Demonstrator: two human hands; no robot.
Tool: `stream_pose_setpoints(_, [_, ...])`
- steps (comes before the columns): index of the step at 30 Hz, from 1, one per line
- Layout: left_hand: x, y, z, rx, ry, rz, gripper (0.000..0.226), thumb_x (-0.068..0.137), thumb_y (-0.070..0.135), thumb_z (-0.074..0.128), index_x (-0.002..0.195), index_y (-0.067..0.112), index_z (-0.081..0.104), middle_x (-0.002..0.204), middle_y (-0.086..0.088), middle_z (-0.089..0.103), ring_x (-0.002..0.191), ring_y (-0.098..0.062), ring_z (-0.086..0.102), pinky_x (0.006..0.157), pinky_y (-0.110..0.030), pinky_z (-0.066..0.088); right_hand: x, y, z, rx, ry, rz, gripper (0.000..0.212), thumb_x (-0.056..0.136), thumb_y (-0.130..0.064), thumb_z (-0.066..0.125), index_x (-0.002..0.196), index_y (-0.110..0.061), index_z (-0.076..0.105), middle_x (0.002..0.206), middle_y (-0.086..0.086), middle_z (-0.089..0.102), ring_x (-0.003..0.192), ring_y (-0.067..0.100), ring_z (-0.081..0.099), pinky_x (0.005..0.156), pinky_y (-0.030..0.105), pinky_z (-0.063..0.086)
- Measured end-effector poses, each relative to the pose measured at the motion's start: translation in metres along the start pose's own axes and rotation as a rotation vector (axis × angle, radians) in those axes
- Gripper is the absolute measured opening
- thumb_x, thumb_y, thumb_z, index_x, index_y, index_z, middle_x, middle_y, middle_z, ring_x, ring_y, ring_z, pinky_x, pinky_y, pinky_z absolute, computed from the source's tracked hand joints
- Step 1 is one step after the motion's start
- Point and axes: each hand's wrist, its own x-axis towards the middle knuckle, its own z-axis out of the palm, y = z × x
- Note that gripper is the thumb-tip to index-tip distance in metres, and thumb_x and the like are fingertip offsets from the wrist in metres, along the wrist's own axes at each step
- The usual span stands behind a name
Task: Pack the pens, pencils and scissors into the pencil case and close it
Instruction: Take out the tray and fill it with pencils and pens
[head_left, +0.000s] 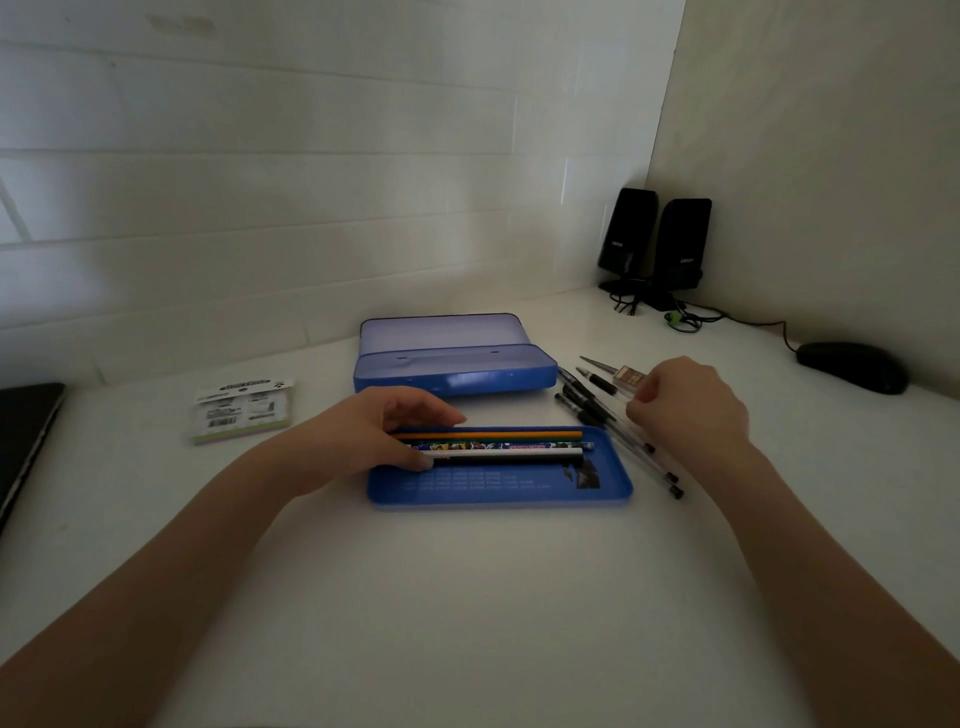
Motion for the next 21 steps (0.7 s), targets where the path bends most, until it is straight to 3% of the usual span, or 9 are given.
stream_pose_setpoints(4, [-0.001,0.000,-0.001,-0.013,0.014,0.020,0.042,0.070,-0.009,0.072,0.098,0.023,0.067,0.104,0.017,0.071,0.103,0.002,0.063,0.085,-0.011,0.049,0.002,-0.003,-0.004,0.267,-0.016,-0.091,0.009,0.084,-0.021,0.061,0.089,-0.015,0.067,0.086,0.003,0.068,0.077,0.019,0.062,0.067,0.030,0.049])
stream_pose_setpoints(7, [-0.001,0.000,0.000,-0.034,0.087,0.051,0.036,0.071,-0.007,0.073,0.096,0.017,0.068,0.096,0.018,0.073,0.099,0.002,0.065,0.075,-0.008,0.049,-0.003,-0.014,-0.010,0.439,-0.124,-0.222,0.002,0.085,-0.022,0.064,0.085,-0.021,0.066,0.081,-0.006,0.066,0.074,0.007,0.062,0.064,0.019,0.045])
stream_pose_setpoints(10, [-0.001,0.003,0.000,-0.052,0.164,0.089,0.029,0.074,-0.004,0.071,0.098,0.011,0.068,0.096,0.012,0.074,0.096,0.001,0.066,0.073,-0.007,0.048,-0.013,-0.024,-0.014,0.445,-0.237,-0.366,0.001,0.083,-0.027,0.069,0.082,-0.028,0.069,0.080,-0.014,0.066,0.075,0.000,0.059,0.059,0.011,0.040])
stream_pose_setpoints(13, [-0.002,0.006,0.000,-0.060,0.195,0.117,0.027,0.075,-0.002,0.071,0.092,0.019,0.070,0.097,0.011,0.074,0.096,-0.003,0.067,0.078,-0.012,0.051,-0.020,-0.030,-0.014,0.430,-0.327,-0.450,0.007,0.079,-0.029,0.072,0.085,-0.025,0.074,0.078,-0.017,0.067,0.072,-0.001,0.060,0.060,0.010,0.039])
stream_pose_setpoints(15, [-0.003,0.008,0.000,-0.064,0.190,0.121,0.027,0.076,-0.001,0.070,0.091,0.022,0.070,0.100,0.010,0.074,0.097,-0.005,0.067,0.083,-0.015,0.052,-0.023,-0.032,-0.014,0.403,-0.408,-0.495,0.009,0.078,-0.029,0.073,0.086,-0.026,0.076,0.075,-0.017,0.069,0.068,-0.004,0.060,0.061,0.010,0.042])
stream_pose_setpoints(18, [-0.004,0.010,0.000,-0.075,0.199,0.130,0.024,0.079,0.000,0.068,0.095,0.017,0.070,0.102,0.009,0.073,0.096,-0.004,0.067,0.078,-0.010,0.050,-0.026,-0.035,-0.016,0.387,-0.484,-0.554,0.009,0.075,-0.029,0.075,0.084,-0.027,0.077,0.077,-0.012,0.073,0.071,0.000,0.064,0.065,0.015,0.051])
stream_pose_setpoints(21, [-0.004,0.010,-0.001,-0.058,0.164,0.120,0.024,0.080,0.002,0.067,0.099,0.016,0.069,0.103,0.013,0.072,0.097,-0.001,0.066,0.078,-0.008,0.049,-0.033,-0.039,-0.014,0.434,-0.513,-0.583,0.007,0.075,-0.022,0.077,0.082,-0.022,0.078,0.077,-0.009,0.073,0.069,-0.001,0.063,0.065,0.009,0.049])
